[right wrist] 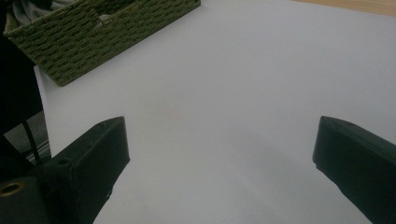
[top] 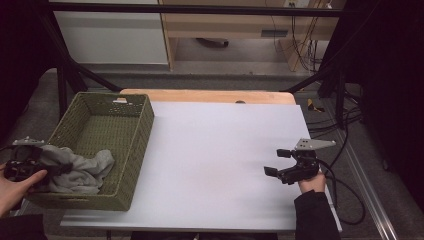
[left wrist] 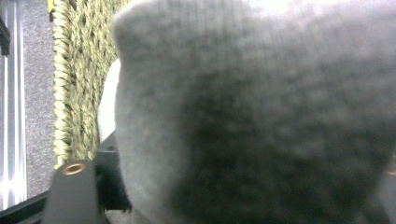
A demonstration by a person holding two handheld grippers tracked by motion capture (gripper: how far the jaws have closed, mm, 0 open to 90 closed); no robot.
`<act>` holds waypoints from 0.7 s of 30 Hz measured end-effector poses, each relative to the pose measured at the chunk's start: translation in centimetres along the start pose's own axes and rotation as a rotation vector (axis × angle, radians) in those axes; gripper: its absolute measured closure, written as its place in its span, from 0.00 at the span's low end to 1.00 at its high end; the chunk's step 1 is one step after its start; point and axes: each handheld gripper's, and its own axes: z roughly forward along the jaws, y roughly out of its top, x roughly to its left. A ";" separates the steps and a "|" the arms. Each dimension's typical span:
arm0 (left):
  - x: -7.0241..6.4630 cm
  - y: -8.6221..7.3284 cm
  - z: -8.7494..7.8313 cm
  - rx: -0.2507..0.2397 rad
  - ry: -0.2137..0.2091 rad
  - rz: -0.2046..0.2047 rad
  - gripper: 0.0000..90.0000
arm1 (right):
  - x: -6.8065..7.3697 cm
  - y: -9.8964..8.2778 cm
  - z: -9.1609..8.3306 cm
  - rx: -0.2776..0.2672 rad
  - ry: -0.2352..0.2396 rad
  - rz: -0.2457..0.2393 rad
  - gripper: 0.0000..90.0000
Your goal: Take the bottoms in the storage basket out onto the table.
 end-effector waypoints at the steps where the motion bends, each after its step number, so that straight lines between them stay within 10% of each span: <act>1: 0.0 0.0 0.0 0.000 0.005 -0.002 0.34 | 0.0 0.0 0.0 0.000 0.000 0.000 0.05; 21: 0.0 0.1 -0.1 0.027 0.011 -0.002 0.71 | 0.0 0.0 0.0 -0.001 0.000 0.001 0.05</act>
